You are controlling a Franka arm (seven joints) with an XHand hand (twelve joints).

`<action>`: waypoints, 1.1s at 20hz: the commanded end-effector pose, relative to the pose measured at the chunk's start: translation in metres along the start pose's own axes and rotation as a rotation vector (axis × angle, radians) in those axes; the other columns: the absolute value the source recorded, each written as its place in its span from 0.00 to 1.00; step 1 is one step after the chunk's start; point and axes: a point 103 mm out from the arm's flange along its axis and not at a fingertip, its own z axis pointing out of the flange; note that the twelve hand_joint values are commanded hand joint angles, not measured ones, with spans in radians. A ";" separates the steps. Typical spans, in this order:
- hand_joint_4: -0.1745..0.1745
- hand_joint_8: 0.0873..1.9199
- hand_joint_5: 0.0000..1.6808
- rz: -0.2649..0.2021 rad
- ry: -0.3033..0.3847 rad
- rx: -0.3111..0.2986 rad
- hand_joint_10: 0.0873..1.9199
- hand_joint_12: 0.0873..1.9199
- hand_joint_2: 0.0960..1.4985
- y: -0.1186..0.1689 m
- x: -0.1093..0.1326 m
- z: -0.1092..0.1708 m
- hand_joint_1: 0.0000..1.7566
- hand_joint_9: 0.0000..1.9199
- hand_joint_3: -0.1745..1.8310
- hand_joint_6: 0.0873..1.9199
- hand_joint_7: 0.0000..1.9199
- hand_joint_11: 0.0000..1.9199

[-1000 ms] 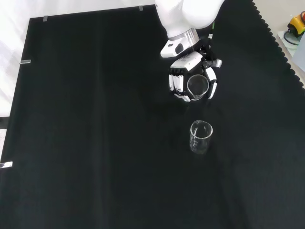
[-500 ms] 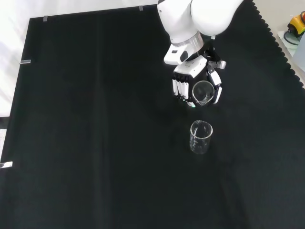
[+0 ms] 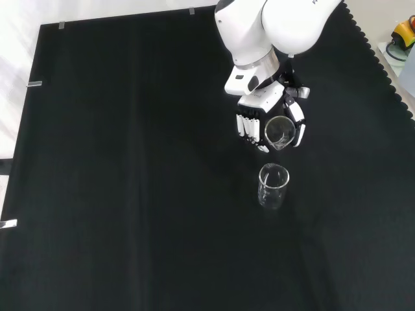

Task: Pour the water from the handheld beaker into the one on the table.

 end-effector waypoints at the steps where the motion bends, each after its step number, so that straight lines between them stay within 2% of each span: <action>1: 0.00 0.14 0.81 0.008 -0.024 0.019 0.22 0.39 0.25 0.004 0.003 0.001 0.82 0.74 0.54 0.29 0.81 0.56; 10: 0.00 0.14 0.81 0.055 -0.063 0.066 0.22 0.39 0.24 0.011 0.005 0.003 0.83 0.74 0.54 0.29 0.81 0.56; 22: 0.00 0.14 0.81 0.090 -0.117 0.115 0.22 0.39 0.24 0.013 0.008 0.006 0.83 0.75 0.55 0.29 0.81 0.57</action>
